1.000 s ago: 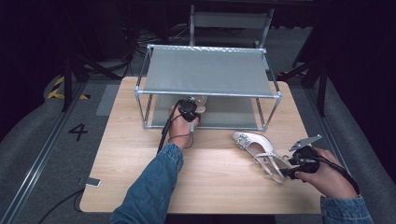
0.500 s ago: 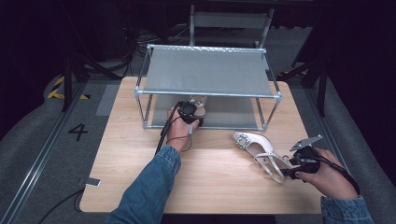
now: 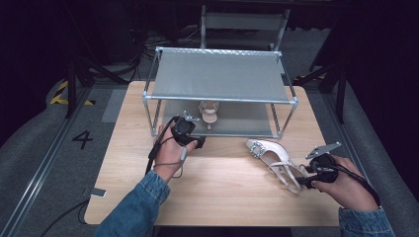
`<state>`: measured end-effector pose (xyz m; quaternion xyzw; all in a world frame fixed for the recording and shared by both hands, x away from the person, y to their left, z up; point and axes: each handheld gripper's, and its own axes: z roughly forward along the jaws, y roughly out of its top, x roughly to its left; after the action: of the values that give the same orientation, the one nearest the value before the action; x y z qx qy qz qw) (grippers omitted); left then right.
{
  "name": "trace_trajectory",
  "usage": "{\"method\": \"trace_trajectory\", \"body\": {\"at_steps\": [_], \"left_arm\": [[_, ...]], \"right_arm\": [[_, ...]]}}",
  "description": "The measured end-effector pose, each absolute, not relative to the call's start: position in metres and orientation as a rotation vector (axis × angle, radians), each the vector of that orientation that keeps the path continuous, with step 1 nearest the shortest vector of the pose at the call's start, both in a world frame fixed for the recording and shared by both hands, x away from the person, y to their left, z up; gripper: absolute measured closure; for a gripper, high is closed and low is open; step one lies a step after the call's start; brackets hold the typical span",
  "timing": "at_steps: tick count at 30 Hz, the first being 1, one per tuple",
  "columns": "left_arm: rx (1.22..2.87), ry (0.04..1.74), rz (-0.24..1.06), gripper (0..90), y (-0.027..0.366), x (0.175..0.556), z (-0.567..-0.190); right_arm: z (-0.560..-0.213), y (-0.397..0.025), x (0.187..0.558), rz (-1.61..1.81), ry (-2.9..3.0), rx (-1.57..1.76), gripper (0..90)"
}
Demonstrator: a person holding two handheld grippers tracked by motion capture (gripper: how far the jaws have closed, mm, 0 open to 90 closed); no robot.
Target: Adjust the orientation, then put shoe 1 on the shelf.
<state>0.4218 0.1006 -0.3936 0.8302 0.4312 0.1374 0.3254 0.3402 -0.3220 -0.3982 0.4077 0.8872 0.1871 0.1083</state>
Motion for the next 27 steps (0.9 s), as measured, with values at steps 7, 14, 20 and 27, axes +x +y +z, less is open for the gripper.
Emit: {"method": "trace_trajectory", "body": {"at_steps": [7, 14, 20, 27], "left_arm": [[2.23, 1.132, 0.303, 38.1, 0.12, 0.392, -0.387], [2.321, 1.15, 0.248, 36.5, 0.133, 0.377, -0.391], [2.43, 1.199, 0.173, 37.0, 0.148, 0.372, -0.406], [2.467, 1.2, 0.125, 37.4, 0.154, 0.367, -0.408]], "right_arm": [[-0.396, -0.319, 0.341, 0.555, 2.604, 1.19, 41.4], [-0.395, -0.315, 0.344, 0.565, 2.602, 1.175, 39.6], [-0.396, -0.311, 0.347, 0.568, 2.591, 1.169, 39.7], [-0.405, -0.303, 0.356, 0.55, 2.585, 1.163, 39.8]]}}
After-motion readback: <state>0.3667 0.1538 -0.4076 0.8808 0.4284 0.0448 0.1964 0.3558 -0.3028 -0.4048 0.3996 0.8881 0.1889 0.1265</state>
